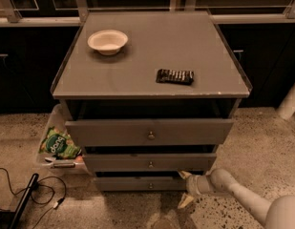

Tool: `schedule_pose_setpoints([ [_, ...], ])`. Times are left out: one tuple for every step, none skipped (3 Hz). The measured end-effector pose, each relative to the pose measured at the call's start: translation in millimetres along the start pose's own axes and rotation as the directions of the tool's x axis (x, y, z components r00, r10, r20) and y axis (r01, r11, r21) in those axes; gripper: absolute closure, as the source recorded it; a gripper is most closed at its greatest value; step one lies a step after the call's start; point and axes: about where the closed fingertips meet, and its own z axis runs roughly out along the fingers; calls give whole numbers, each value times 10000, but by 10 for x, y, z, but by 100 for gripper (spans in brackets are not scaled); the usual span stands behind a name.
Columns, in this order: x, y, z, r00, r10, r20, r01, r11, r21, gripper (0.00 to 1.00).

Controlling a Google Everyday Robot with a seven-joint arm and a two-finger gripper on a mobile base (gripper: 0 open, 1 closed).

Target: Open bottom drawer

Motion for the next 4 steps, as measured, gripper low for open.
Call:
schedule_pose_setpoints([
  [92, 17, 174, 9998, -215, 10, 215, 9993, -294, 0],
  [208, 81, 302, 9997, -254, -67, 250, 9982, -549, 0],
  [327, 123, 380, 9996, -194, -193, 180, 9973, -706, 0],
  [440, 144, 415, 9995, 16, -316, -42, 9965, -832, 0],
])
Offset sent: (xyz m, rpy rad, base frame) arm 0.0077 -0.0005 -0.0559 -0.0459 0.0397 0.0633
